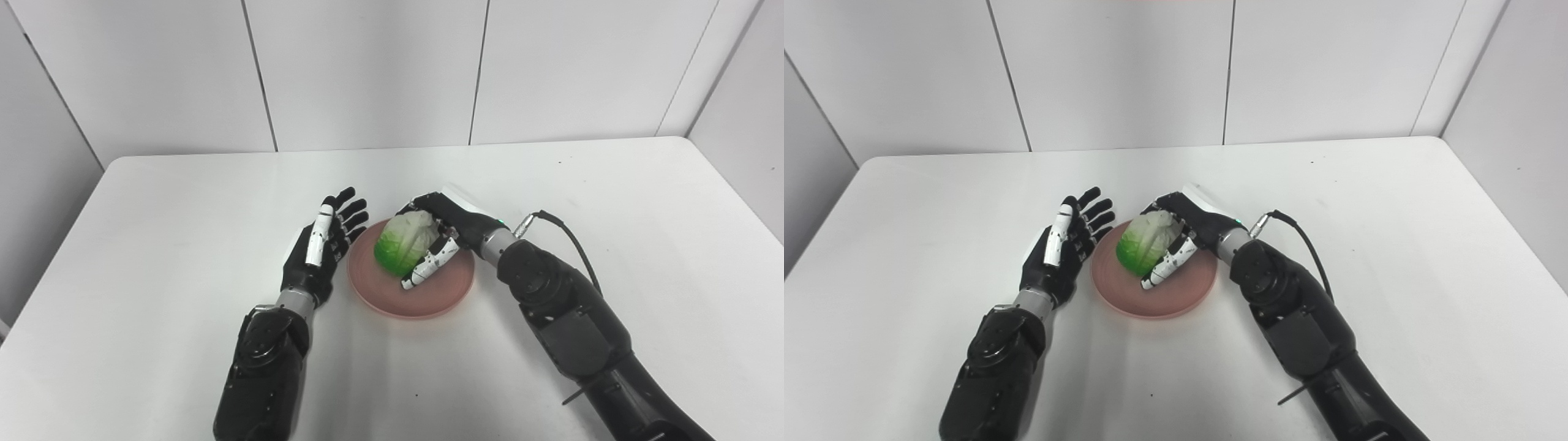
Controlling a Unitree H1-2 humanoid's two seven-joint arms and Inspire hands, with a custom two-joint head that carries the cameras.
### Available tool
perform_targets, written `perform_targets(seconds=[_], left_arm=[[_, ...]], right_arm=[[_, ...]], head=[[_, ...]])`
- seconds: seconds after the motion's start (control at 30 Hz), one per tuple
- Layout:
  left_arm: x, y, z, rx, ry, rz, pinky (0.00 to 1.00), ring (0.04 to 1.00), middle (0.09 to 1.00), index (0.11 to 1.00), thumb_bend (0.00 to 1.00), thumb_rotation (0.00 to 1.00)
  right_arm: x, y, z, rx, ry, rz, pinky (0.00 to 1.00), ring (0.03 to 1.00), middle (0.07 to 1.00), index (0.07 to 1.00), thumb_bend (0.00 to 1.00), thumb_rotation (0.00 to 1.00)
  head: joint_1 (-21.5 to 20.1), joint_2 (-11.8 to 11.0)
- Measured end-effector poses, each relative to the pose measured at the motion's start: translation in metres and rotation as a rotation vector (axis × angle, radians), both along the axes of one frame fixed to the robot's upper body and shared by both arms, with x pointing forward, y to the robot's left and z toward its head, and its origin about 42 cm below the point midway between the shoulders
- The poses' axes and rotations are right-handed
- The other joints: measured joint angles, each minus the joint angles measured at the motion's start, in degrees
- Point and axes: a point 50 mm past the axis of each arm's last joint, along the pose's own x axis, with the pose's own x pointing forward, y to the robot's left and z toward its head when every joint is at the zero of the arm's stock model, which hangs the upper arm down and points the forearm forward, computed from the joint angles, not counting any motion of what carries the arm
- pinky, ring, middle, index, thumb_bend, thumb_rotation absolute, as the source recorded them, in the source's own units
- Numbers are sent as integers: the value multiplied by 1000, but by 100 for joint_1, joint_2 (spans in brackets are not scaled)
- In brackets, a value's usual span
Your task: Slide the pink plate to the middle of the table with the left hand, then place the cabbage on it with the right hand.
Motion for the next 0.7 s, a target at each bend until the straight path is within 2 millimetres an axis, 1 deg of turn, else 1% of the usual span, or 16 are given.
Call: perform_targets(seconds=[0.2, 0.5, 0.6, 0.67, 0.7], left_arm=[[0, -1, 0, 0, 1, 5, 840, 861, 862, 865, 507, 1000], [-1, -2, 3, 3, 3, 3, 839, 863, 863, 869, 506, 1000], [-1, -2, 3, 3, 5, 2, 842, 865, 865, 871, 502, 1000], [-1, -2, 3, 3, 6, 2, 834, 861, 862, 867, 503, 1000], [-1, -2, 4, 3, 7, 1, 834, 862, 864, 869, 504, 1000]], right_arm=[[4, 6, -4, -16, -1, -8, 370, 393, 491, 527, 515, 0], [6, 8, -8, -44, -39, 10, 374, 396, 484, 525, 516, 0], [6, 9, -8, -64, -50, 15, 411, 415, 485, 509, 519, 0], [5, 9, -7, -77, -58, 18, 441, 419, 486, 515, 519, 0], [5, 9, -7, -81, -61, 21, 460, 416, 488, 537, 517, 0]], head=[[-9, 44], [-88, 123], [-97, 132], [-105, 158], [-114, 176]])
